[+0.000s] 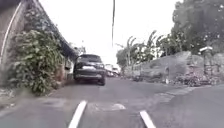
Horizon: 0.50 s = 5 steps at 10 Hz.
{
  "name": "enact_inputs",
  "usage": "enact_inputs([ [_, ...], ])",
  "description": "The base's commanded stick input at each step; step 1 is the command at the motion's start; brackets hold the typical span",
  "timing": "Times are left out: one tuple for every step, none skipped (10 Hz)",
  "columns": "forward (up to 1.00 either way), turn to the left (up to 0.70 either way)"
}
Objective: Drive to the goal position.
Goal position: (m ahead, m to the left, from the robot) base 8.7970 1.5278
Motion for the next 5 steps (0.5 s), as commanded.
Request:
enact_inputs([
  [1.0,-0.2],
  [1.0,-0.4],
  [1.0,-0.4],
  [1.0,-0.4],
  [1.0,-0.4],
])
